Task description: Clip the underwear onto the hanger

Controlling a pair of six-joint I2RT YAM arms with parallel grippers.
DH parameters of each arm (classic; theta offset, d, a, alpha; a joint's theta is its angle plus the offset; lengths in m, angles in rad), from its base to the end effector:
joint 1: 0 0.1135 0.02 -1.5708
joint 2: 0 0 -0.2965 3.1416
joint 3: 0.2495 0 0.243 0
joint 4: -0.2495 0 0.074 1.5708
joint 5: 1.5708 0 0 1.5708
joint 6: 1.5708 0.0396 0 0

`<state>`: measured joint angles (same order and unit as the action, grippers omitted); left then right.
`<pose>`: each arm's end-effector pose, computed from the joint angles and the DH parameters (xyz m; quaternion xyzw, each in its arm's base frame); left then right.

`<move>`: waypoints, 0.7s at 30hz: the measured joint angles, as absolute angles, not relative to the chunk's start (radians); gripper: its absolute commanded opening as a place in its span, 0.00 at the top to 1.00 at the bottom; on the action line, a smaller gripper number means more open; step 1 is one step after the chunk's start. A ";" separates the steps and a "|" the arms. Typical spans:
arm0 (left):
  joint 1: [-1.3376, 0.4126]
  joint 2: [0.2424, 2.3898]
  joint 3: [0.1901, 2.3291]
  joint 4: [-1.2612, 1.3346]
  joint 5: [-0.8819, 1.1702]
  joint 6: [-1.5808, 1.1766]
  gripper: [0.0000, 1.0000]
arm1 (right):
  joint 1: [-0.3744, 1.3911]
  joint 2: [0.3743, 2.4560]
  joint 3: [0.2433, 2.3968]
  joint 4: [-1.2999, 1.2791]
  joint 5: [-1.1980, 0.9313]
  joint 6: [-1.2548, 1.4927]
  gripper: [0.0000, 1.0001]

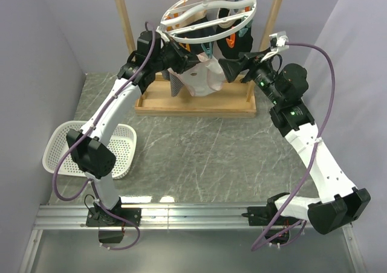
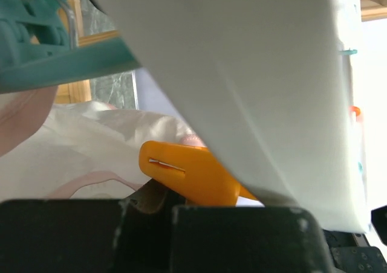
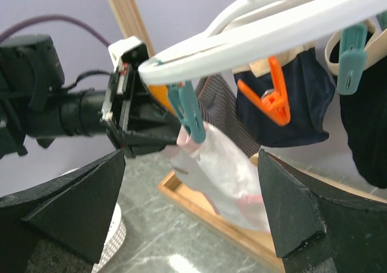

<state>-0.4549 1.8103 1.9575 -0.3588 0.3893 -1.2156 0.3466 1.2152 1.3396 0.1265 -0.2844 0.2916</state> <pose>0.3730 -0.1992 0.4722 -0.1704 0.7537 -0.5581 0.3022 0.2328 0.0959 0.5080 -0.1286 0.6036 0.3278 0.7153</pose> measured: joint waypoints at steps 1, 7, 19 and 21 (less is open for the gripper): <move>-0.455 1.808 1.956 -0.355 0.391 -1.216 0.97 | 0.344 1.212 1.340 0.115 -0.294 0.293 0.03; -0.455 1.785 1.927 -0.318 0.403 -1.212 0.76 | 0.331 1.209 1.340 0.066 -0.325 0.295 0.02; -0.466 1.660 1.805 -0.312 0.356 -1.065 0.33 | 0.294 1.206 1.340 0.012 -0.344 0.294 0.02; -0.477 1.631 1.778 -0.323 0.336 -1.024 0.32 | 0.287 1.202 1.340 0.001 -0.344 0.293 0.01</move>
